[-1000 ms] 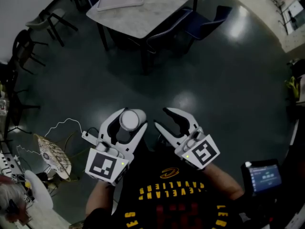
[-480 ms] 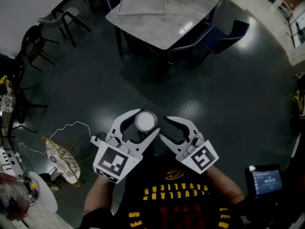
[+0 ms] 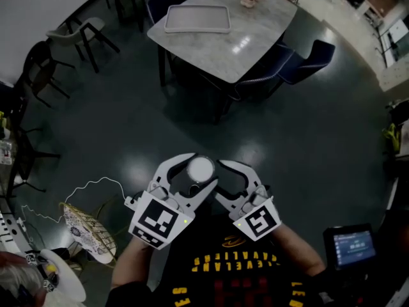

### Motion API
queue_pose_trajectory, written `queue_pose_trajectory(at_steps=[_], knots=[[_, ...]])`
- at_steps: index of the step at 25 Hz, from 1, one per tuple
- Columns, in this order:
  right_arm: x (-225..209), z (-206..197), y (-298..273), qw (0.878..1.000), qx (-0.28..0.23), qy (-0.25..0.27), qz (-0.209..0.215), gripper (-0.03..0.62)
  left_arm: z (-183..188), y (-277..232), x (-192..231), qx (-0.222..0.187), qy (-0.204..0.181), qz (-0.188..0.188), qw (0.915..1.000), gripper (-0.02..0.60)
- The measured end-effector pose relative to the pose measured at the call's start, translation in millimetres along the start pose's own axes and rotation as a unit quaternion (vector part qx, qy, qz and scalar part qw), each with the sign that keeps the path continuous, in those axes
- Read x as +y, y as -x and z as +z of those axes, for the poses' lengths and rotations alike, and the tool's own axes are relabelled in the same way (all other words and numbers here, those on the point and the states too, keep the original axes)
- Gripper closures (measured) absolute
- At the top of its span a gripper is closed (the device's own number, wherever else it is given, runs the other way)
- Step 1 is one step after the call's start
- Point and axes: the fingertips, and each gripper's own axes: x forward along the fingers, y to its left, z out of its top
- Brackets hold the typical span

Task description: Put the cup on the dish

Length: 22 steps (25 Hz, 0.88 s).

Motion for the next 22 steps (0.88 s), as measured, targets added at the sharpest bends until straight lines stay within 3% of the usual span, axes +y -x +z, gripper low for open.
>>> queue_pose_trajectory(at_steps=[5,8,10,14,22], knots=[[10,12,-20,0.999,-0.016,0.015,0.034,0.378,-1,13,8,-0.013,-0.042,-0.053,0.9976,0.321],[3,20,-22,0.997,-0.034,-0.036,0.064,0.378,6,24,12,-0.028,-0.061,-0.103,0.9924,0.321],[1,24,-26,0.994,-0.035,-0.059,0.082,0.378,9,28,16,-0.025,-0.063,-0.115,0.991,0.321],[-2,21,-41,0.995,-0.023,-0.023,0.096,0.378,0,16,28,-0.012,-0.046,-0.088,0.995,0.321],[-40,2,-67,0.994,-0.036,-0.037,0.101,0.378,-1,-22,67,0.008,-0.009,-0.017,0.9998,0.321]])
